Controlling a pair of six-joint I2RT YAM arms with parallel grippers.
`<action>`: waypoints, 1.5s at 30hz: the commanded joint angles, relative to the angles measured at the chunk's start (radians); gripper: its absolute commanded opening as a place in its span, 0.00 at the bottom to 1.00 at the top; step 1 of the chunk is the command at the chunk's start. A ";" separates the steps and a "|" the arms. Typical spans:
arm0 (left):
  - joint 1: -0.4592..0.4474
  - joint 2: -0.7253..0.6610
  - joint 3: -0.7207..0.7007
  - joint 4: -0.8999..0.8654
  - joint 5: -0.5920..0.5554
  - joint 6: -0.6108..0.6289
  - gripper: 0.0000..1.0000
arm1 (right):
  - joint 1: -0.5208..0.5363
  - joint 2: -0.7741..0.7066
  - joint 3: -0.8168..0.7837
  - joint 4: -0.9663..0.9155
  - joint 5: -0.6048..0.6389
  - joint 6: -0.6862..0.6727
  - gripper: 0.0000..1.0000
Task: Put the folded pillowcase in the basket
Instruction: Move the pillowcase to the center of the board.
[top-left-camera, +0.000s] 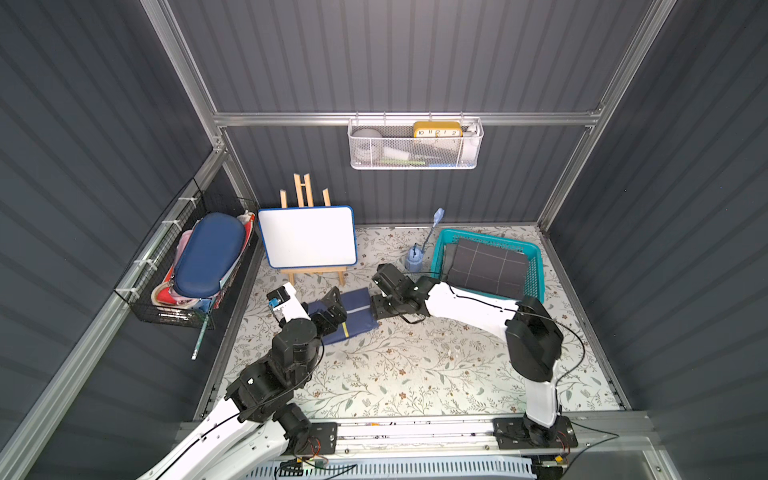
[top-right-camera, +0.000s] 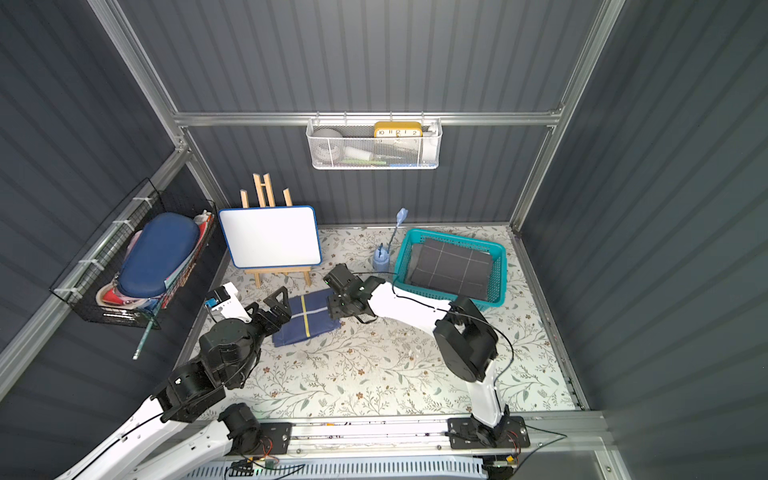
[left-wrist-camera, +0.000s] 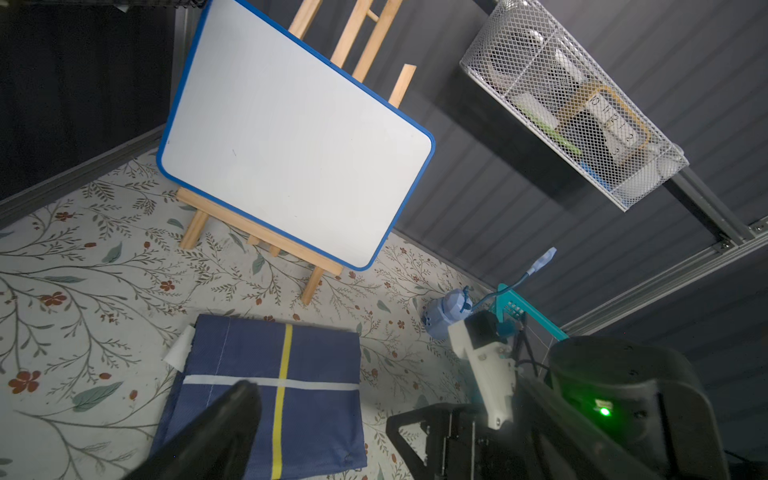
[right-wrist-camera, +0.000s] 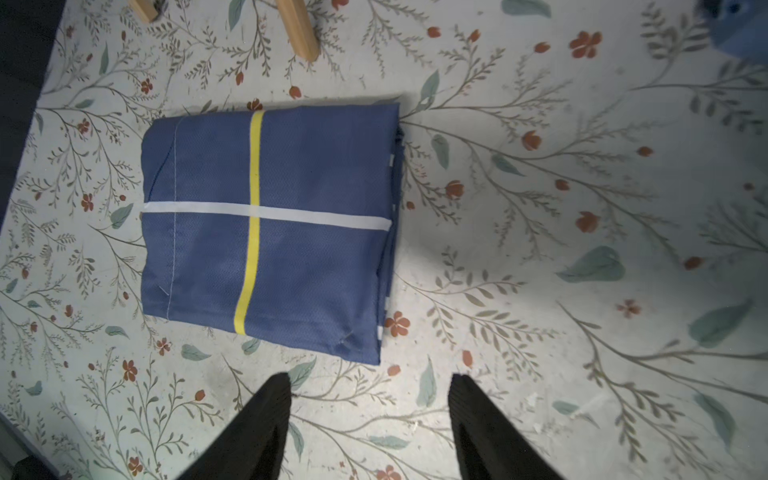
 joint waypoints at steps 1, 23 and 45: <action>0.002 -0.039 -0.033 -0.048 -0.039 -0.027 0.99 | 0.034 0.079 0.099 -0.085 -0.012 -0.024 0.65; 0.003 -0.041 -0.056 -0.041 -0.063 -0.028 1.00 | 0.049 0.415 0.434 -0.248 0.013 0.002 0.64; 0.002 0.427 0.003 0.115 0.136 0.010 1.00 | -0.092 -0.136 -0.406 -0.067 0.103 0.222 0.62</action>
